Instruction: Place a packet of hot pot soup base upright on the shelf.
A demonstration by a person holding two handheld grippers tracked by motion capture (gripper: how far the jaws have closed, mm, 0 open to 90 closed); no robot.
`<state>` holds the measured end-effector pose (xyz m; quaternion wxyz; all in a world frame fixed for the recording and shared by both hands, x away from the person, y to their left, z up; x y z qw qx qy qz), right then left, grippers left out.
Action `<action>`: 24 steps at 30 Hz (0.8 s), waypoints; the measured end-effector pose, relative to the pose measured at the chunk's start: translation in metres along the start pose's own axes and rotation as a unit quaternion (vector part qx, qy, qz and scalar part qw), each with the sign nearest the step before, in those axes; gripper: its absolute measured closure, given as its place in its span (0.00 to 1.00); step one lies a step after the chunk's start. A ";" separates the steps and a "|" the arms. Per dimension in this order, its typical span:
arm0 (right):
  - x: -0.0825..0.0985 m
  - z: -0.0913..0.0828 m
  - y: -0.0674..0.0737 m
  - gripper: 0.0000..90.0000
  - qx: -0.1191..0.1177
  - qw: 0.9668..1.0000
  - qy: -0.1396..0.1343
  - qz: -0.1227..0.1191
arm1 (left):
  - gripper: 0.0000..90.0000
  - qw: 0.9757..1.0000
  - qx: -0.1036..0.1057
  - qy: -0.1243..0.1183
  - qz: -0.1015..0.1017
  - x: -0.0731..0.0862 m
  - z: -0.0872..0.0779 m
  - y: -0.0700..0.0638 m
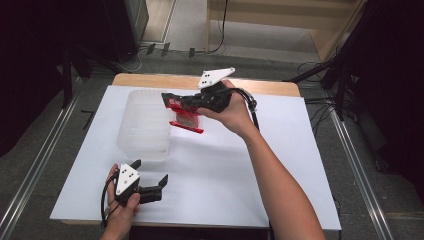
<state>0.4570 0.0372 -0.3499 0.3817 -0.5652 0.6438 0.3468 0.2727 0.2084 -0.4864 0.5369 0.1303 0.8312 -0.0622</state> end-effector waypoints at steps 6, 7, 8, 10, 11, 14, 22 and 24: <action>-0.009 0.008 0.000 1.00 -0.008 1.000 -0.006 0.000 | 0.00 1.000 -0.002 0.000 0.000 0.000 0.000 0.001; -0.011 0.010 0.000 1.00 -0.009 1.000 -0.004 -0.003 | 0.00 1.000 -0.002 0.000 0.000 0.000 0.000 0.001; -0.012 0.012 0.000 1.00 -0.009 1.000 -0.004 -0.003 | 0.00 1.000 -0.002 0.000 0.000 0.000 0.000 0.001; -0.014 0.015 0.000 1.00 -0.009 1.000 -0.001 -0.007 | 0.00 1.000 -0.002 -0.001 0.000 0.000 0.000 0.001; -0.016 0.017 0.000 1.00 -0.011 1.000 0.000 -0.008 | 0.00 1.000 -0.002 -0.001 0.000 0.000 0.000 0.001; -0.019 0.022 0.000 1.00 -0.015 1.000 0.000 -0.010 | 0.00 1.000 -0.002 -0.002 -0.001 0.000 0.000 0.001; -0.026 0.036 0.000 1.00 -0.026 1.000 0.004 -0.010 | 0.00 1.000 0.000 -0.001 -0.001 0.000 0.000 0.000; -0.028 0.041 0.000 1.00 -0.028 0.999 0.006 -0.013 | 0.00 1.000 0.000 -0.001 -0.001 0.000 0.000 0.000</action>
Point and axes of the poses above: each handheld gripper's, and its own axes: z roughly forward along the jaws, x roughly out of its underside, y roughly to its left, the point moved 6 cm from there along z, roughly forward along the jaws, and after that the axes turned 10 degrees about -x, right-handed, at the moved point
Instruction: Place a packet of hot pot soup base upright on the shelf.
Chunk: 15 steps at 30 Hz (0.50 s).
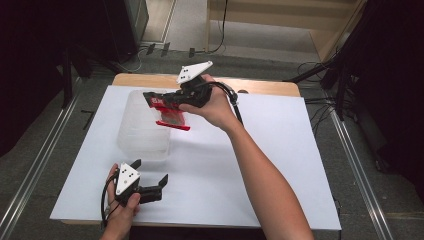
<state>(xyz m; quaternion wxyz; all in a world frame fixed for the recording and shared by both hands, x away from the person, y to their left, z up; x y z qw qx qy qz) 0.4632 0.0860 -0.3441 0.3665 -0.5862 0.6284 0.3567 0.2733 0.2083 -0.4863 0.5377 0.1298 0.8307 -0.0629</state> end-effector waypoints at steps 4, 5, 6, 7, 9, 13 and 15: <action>-0.004 0.008 -0.001 1.00 -0.004 1.000 0.003 0.002 | 0.00 1.000 0.001 -0.002 -0.001 0.000 0.000 0.000; -0.006 0.009 -0.002 1.00 -0.003 1.000 0.002 0.001 | 0.00 1.000 0.001 -0.002 -0.002 0.000 0.000 0.000; -0.007 0.011 -0.002 1.00 -0.005 1.000 0.002 0.002 | 0.00 1.000 0.002 -0.001 -0.002 0.000 0.000 0.000; -0.008 0.013 -0.002 1.00 -0.007 1.000 0.003 0.004 | 0.00 1.000 0.003 -0.002 -0.003 0.000 0.000 0.000; -0.010 0.017 -0.003 1.00 -0.007 1.000 0.005 0.000 | 0.00 1.000 0.003 -0.002 -0.002 0.000 0.000 0.000; -0.014 0.026 -0.003 1.00 -0.013 1.000 0.004 -0.001 | 0.00 1.000 0.004 -0.003 -0.004 0.000 0.000 0.000; -0.015 0.030 -0.003 1.00 -0.017 1.000 0.005 0.000 | 0.00 1.000 0.004 -0.004 -0.004 0.000 0.000 0.000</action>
Point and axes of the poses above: each handheld gripper's, and its own axes: z roughly forward along the jaws, x roughly out of its underside, y roughly to its left, the point moved 6 cm from there along z, roughly forward along the jaws, and after that the axes turned 10 degrees about -x, right-handed, at the moved point
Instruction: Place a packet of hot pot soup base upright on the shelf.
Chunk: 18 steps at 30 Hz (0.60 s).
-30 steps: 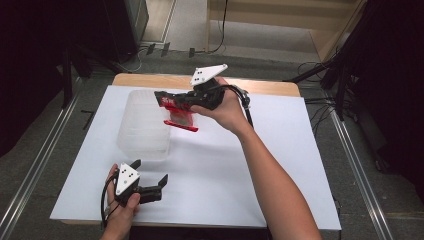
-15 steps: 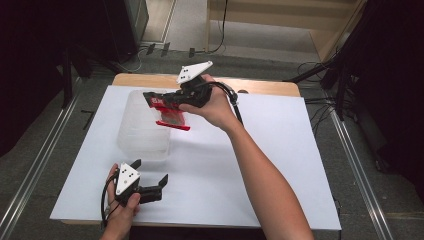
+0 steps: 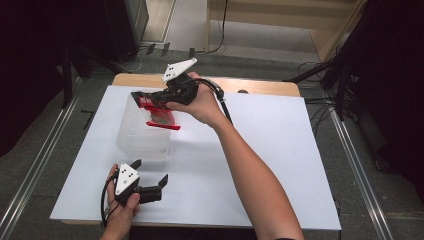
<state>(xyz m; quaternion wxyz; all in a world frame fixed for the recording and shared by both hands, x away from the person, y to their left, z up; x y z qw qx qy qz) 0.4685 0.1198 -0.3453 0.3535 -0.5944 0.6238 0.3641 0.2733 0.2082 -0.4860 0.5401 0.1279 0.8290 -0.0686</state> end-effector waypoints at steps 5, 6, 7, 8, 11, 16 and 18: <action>-0.004 0.011 -0.002 1.00 -0.002 1.000 0.001 -0.002 | 0.00 1.000 -0.001 0.001 0.000 0.000 0.000 0.000; -0.005 0.013 -0.002 1.00 -0.002 1.000 -0.001 -0.001 | 0.00 1.000 0.000 0.002 0.001 0.000 0.000 0.000; -0.005 0.015 -0.003 1.00 -0.001 1.000 -0.002 -0.001 | 0.00 1.000 -0.001 0.002 0.001 0.000 0.000 0.000; -0.006 0.017 -0.003 1.00 -0.003 1.000 -0.002 0.000 | 0.00 1.000 -0.001 0.002 0.001 0.000 0.000 0.000; -0.008 0.023 -0.002 1.00 -0.006 1.000 -0.002 0.002 | 0.00 1.000 0.000 0.000 -0.001 0.000 0.000 0.000; -0.012 0.033 0.000 1.00 -0.008 1.000 0.000 -0.005 | 0.00 1.000 -0.001 0.001 -0.001 0.000 0.000 0.000; -0.012 0.035 0.000 1.00 -0.008 1.000 0.000 -0.005 | 0.00 1.000 0.000 0.001 0.000 0.000 0.000 0.000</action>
Point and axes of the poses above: each handheld gripper's, and its own axes: z roughly forward along the jaws, x roughly out of its underside, y roughly to its left, the point moved 6 cm from there along z, roughly forward along the jaws, and after that the axes turned 10 degrees about -x, right-handed, at the moved point
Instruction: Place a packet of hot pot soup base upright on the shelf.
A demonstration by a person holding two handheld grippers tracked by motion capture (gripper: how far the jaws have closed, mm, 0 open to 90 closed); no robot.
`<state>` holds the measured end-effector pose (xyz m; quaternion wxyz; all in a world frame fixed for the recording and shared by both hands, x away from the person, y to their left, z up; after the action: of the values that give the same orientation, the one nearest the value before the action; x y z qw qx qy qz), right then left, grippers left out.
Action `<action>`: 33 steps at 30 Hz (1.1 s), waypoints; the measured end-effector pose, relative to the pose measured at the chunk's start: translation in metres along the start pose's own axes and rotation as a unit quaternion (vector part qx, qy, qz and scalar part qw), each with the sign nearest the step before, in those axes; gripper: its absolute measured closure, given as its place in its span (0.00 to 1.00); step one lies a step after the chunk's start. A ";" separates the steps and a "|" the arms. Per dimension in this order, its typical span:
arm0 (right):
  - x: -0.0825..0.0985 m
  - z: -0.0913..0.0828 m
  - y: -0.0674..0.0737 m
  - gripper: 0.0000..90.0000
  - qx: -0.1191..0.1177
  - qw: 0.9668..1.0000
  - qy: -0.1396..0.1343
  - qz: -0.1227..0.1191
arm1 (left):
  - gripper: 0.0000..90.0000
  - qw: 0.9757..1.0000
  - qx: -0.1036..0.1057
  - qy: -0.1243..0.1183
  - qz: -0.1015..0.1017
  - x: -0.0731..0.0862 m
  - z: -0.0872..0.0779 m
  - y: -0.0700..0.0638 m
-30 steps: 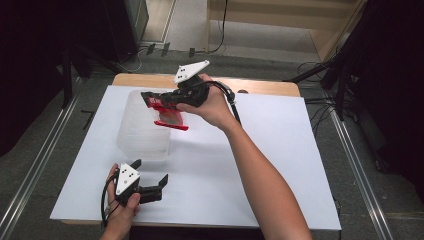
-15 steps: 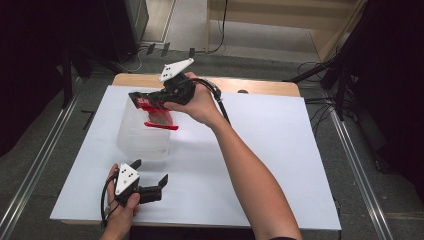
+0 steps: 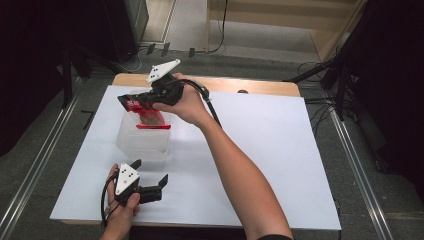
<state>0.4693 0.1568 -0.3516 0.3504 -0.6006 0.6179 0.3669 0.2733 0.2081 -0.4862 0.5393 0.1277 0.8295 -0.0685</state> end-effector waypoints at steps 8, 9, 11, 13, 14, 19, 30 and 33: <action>0.003 0.011 -0.001 1.00 0.002 1.000 -0.001 0.004 | 0.00 1.000 0.000 0.000 0.001 0.000 0.000 0.000; 0.003 0.012 -0.001 1.00 0.002 1.000 -0.002 0.005 | 0.00 1.000 0.000 0.000 0.001 0.000 0.000 0.000; 0.005 0.013 -0.001 1.00 0.002 1.000 -0.003 0.006 | 0.00 1.000 0.000 -0.001 0.000 0.000 0.000 0.000; 0.007 0.013 -0.001 1.00 0.001 1.000 0.000 0.008 | 0.00 1.000 0.000 0.001 0.001 0.000 0.000 0.000; 0.008 0.013 -0.001 1.00 0.001 1.000 0.002 0.008 | 0.00 1.000 0.000 0.001 0.001 0.000 0.000 0.000; 0.014 0.012 0.000 1.00 0.000 1.000 -0.003 0.019 | 0.00 1.000 0.000 0.001 -0.001 0.000 0.000 0.000; 0.012 0.020 0.003 1.00 0.007 1.000 -0.008 0.021 | 0.00 1.000 -0.001 0.001 0.000 0.000 0.000 0.000; 0.011 0.026 0.004 1.00 0.009 1.000 -0.014 0.020 | 0.00 1.000 0.000 0.000 0.000 0.000 0.000 0.000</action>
<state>0.4652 0.1738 -0.3737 0.3568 -0.5801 0.6280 0.3766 0.2737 0.2082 -0.4864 0.5394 0.1281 0.8294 -0.0684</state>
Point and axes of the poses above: each handheld gripper's, and its own axes: z roughly forward along the jaws, x roughly out of its underside, y roughly to its left, the point moved 6 cm from there along z, roughly forward along the jaws, and after that the axes turned 10 degrees about -x, right-handed, at the moved point
